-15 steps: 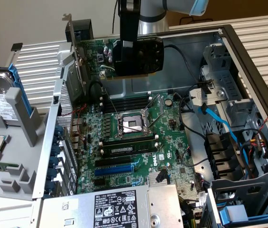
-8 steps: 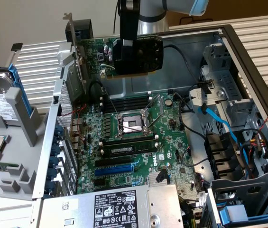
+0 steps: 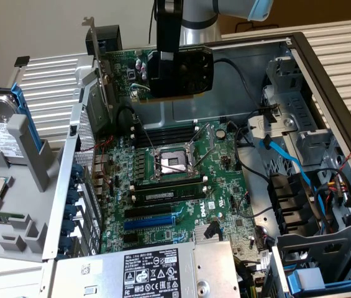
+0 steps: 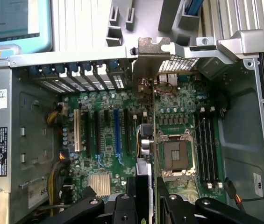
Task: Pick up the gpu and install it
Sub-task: 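Insert the gpu into the slot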
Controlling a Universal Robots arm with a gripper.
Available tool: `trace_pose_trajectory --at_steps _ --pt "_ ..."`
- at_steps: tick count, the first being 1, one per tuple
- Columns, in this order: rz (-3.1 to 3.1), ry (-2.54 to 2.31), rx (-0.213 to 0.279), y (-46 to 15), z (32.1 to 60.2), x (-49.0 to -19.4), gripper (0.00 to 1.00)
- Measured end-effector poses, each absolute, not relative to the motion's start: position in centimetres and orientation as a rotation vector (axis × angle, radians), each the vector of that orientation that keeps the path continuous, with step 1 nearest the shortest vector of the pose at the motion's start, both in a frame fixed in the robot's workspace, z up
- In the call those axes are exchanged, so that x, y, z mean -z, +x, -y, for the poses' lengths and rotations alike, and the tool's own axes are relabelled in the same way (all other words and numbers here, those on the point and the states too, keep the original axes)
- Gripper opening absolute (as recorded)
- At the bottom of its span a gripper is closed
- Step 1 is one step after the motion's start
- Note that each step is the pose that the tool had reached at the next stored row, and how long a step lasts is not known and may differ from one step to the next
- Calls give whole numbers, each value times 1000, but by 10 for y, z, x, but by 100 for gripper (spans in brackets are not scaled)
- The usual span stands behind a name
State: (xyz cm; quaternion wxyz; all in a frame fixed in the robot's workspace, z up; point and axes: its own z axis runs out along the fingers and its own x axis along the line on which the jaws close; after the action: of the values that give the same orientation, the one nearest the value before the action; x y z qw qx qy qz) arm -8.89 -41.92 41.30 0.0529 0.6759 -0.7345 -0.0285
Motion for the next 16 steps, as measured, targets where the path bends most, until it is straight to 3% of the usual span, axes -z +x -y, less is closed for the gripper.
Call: trace_pose_trajectory --at_steps 16 --pt "2247 2067 73 -97 419 -404 27"
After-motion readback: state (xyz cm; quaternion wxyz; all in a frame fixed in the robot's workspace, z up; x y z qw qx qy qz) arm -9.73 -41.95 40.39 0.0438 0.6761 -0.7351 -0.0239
